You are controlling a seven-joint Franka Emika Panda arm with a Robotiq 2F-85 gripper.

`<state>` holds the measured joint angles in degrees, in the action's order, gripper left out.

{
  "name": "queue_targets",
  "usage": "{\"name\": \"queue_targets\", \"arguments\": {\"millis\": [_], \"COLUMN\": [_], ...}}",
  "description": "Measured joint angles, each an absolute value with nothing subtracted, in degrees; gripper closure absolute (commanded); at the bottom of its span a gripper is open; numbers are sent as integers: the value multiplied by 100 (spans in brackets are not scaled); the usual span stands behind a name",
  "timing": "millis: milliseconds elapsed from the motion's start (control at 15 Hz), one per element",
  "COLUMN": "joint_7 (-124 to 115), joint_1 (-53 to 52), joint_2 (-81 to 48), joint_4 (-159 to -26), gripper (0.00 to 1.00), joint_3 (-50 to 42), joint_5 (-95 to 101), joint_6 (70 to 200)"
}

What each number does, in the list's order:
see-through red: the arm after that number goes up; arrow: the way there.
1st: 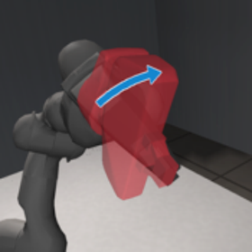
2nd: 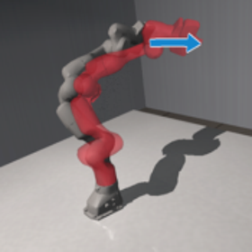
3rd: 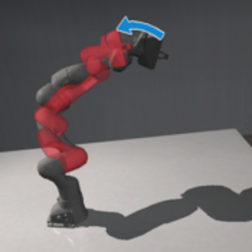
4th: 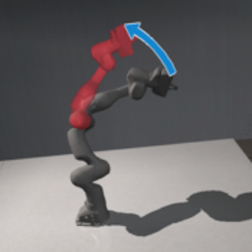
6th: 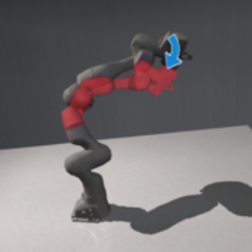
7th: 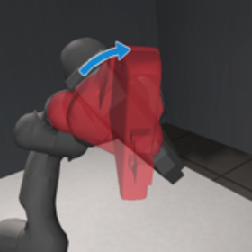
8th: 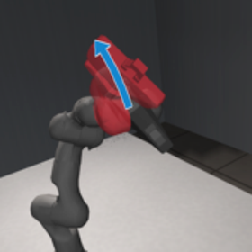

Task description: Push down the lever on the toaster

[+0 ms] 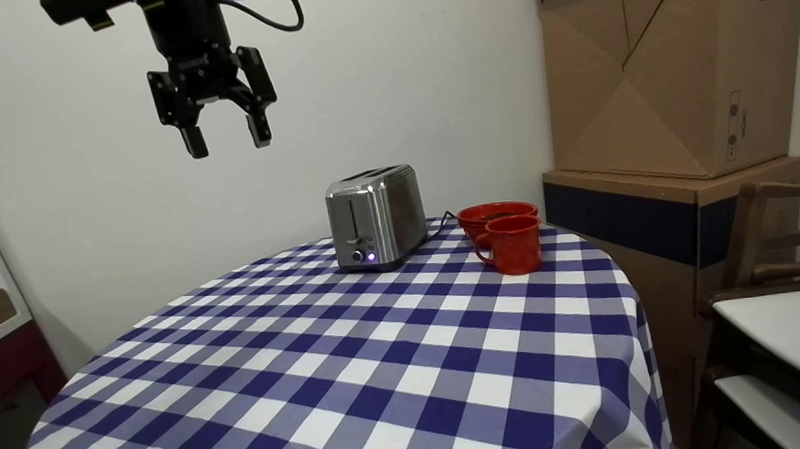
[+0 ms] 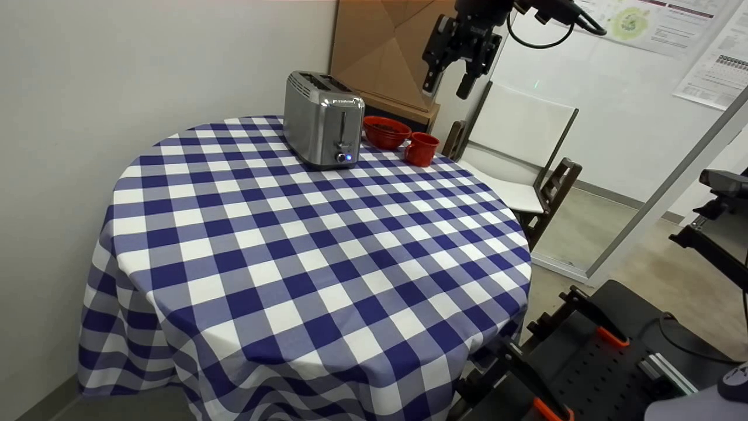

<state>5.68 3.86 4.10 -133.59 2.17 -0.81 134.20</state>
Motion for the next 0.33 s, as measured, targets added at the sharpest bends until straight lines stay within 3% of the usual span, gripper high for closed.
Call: {"name": "queue_targets", "arguments": {"millis": [333], "joint_7": [576], "joint_1": [329], "joint_2": [684], "joint_4": [-13587], "gripper": [0], "joint_3": [159], "joint_5": [-81], "joint_6": [13523]}}
